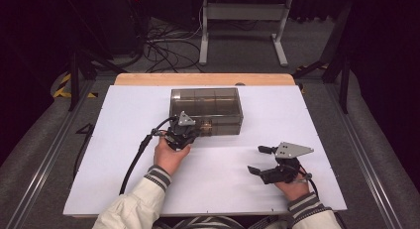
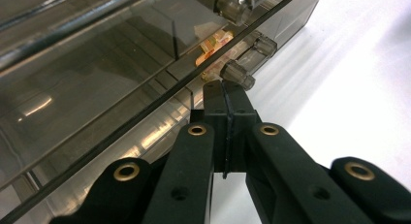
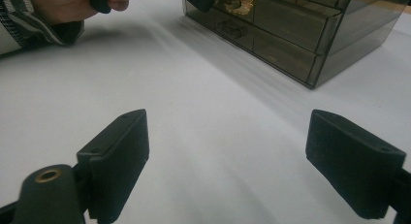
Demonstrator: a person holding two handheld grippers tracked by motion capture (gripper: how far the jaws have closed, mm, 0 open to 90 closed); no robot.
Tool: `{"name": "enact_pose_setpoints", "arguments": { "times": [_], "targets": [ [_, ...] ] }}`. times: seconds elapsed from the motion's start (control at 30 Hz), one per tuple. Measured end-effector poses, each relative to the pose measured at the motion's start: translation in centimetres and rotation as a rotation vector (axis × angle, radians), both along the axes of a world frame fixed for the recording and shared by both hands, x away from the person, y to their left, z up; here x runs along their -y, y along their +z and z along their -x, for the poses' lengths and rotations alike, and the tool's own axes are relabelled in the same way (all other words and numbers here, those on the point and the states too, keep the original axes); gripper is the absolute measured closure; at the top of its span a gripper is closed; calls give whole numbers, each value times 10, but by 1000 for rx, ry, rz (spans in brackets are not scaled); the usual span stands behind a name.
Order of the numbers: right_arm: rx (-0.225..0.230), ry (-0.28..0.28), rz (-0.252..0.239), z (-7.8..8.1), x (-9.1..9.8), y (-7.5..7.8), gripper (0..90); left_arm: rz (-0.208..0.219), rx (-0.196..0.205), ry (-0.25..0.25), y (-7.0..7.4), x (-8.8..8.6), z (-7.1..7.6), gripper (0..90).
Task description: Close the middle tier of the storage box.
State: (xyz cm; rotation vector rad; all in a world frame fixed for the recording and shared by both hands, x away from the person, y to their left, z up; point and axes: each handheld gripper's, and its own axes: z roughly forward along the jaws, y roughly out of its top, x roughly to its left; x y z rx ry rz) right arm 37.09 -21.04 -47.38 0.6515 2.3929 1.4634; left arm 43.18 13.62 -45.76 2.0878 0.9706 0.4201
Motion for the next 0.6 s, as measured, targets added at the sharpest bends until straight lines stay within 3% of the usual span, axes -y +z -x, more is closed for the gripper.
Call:
{"name": "enact_pose_setpoints", "arguments": {
  "times": [0.27, 0.6],
  "targets": [
    [-1, 0, -1, 0, 0, 0, 161, 6, 13, 20, -1, 1, -2, 900],
    [-1, -2, -2, 0, 0, 0, 161, 11, 2, 16, 0, 0, -4, 900]
  ]
}}
